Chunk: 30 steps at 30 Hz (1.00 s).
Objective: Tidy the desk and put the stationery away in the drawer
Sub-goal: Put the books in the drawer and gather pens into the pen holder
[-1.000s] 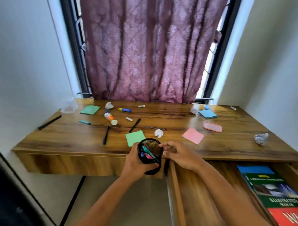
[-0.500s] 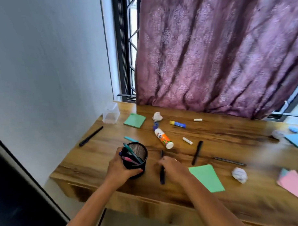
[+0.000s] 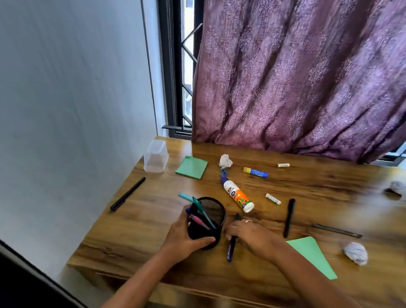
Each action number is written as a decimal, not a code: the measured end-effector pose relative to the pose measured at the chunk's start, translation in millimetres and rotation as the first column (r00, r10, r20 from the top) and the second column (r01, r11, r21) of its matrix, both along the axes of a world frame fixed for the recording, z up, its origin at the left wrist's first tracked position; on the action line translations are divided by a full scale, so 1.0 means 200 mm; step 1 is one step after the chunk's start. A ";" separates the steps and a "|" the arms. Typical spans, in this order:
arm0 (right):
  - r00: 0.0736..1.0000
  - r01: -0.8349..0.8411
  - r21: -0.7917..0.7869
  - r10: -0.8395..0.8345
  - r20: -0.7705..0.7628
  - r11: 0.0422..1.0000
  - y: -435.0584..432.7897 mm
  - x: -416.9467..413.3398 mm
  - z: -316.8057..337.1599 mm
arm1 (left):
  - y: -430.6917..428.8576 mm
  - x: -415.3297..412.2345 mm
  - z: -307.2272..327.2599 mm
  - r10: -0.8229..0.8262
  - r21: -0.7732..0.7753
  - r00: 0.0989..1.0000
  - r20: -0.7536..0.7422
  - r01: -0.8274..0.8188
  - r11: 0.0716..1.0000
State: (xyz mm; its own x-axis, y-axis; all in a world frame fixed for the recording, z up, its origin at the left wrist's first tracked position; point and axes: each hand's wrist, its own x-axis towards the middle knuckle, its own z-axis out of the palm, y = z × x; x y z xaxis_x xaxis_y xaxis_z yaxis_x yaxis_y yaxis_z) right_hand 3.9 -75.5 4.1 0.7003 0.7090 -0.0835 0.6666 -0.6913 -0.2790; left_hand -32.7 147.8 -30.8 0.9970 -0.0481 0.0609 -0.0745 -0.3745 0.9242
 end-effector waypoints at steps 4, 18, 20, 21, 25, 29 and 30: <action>0.962 0.271 0.321 -0.266 -0.061 0.907 -0.03 0.04 0.16 | 0.01 0.01 -0.02 -0.003 -0.012 0.999 0.046 0.004 1.000; 0.963 0.268 0.116 -0.269 -0.013 0.956 0.30 0.03 0.27 | -0.03 0.04 -0.07 0.047 0.051 0.998 0.044 -0.050 0.997; 0.968 0.233 0.064 -0.238 0.079 0.970 0.31 0.03 0.28 | -0.03 0.05 -0.07 0.050 0.062 0.997 0.050 -0.053 0.997; 0.967 0.220 0.048 -0.224 0.118 0.974 0.32 0.03 0.29 | -0.04 0.05 -0.07 0.052 0.069 0.997 0.052 -0.056 0.996; 0.956 0.231 0.015 -0.230 0.183 0.973 0.32 0.05 0.30 | -0.07 0.07 -0.05 0.065 0.092 0.995 0.075 -0.072 0.993; 0.953 0.285 0.134 -0.296 0.069 0.949 0.26 0.06 0.29 | -0.11 0.11 -0.04 0.055 0.096 0.994 0.096 -0.064 0.993; 0.946 0.310 0.182 -0.322 0.043 0.933 0.24 0.06 0.29 | -0.11 0.12 -0.05 0.055 0.093 0.994 0.098 -0.064 0.994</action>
